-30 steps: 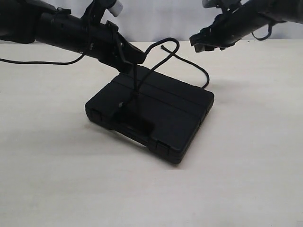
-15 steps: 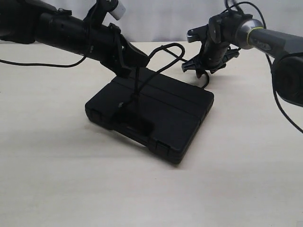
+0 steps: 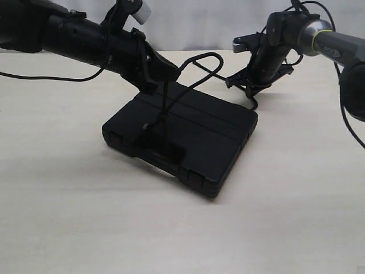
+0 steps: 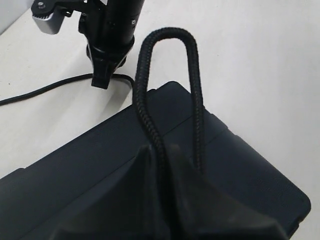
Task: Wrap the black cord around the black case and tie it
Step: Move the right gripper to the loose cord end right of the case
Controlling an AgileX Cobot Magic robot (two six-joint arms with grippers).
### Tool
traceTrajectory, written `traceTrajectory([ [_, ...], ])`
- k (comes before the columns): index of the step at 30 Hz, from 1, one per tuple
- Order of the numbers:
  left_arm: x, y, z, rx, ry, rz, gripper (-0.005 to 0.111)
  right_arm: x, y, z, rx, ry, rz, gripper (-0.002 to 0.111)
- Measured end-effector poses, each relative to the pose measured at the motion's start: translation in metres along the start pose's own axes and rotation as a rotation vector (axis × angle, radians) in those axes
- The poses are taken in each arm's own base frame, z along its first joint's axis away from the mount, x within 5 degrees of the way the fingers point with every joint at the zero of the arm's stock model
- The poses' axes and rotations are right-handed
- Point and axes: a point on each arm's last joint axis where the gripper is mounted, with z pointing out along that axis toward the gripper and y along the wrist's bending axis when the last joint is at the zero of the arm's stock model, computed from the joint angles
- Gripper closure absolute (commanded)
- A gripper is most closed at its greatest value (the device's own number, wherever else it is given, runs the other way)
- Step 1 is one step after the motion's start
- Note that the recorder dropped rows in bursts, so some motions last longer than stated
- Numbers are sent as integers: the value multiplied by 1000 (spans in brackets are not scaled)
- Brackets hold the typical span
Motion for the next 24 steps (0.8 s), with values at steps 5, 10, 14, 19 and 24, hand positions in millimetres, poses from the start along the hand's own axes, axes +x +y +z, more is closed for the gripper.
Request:
traceTrajectory([
  [5, 0, 0, 0, 2, 0, 0, 107, 17, -14, -4, 23, 77, 9, 104],
  [10, 0, -1, 0, 9, -1, 2, 107, 34, -17, -11, 33, 47, 15, 104],
  [14, 0, -1, 0, 9, -1, 2, 107, 51, -15, -22, 37, 12, -1, 104],
  [19, 0, -1, 0, 11, -1, 2, 107, 68, -13, -50, 53, -100, -25, 104],
  [24, 0, -1, 0, 11, -1, 2, 107, 82, -8, -77, 67, -255, -100, 104],
])
